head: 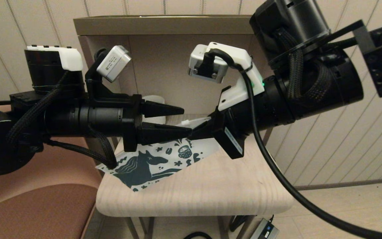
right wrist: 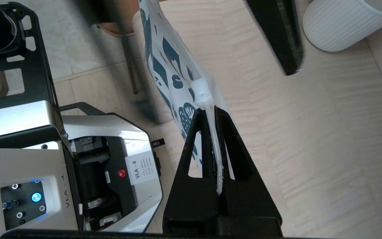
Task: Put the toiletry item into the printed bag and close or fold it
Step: Close the strorage bag and place it on the desk
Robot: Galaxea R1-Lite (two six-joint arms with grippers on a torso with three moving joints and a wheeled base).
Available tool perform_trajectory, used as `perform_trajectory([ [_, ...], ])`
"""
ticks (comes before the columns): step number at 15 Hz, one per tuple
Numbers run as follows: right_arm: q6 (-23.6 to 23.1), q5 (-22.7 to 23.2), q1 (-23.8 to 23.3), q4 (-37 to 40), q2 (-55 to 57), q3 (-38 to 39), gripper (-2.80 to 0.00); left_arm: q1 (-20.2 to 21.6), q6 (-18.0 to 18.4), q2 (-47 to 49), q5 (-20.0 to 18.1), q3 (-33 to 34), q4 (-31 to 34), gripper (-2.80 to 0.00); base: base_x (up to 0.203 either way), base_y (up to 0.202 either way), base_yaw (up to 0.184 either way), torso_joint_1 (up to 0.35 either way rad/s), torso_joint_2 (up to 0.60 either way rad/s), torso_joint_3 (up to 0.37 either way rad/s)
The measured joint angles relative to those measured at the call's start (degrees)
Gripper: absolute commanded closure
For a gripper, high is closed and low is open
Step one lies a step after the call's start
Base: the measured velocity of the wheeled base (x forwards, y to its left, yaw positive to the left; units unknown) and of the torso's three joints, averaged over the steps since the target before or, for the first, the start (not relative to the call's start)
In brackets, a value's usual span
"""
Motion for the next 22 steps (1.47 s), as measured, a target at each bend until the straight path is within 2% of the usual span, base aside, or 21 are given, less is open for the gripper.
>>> perform_trajectory([
  [2,0.0,0.0,0.0,0.0,0.0,-0.2,0.00,-0.3,0.0,0.0,1.1,0.0,0.1,0.00,0.000,0.000,0.000,0.000,0.00,0.000],
  [22,-0.1,0.0,-0.4,0.0,-0.3,0.1,0.00,-0.6,0.1,-0.1,0.7,0.8,-0.2,0.00,0.000,0.000,0.000,0.000,0.00,0.000],
])
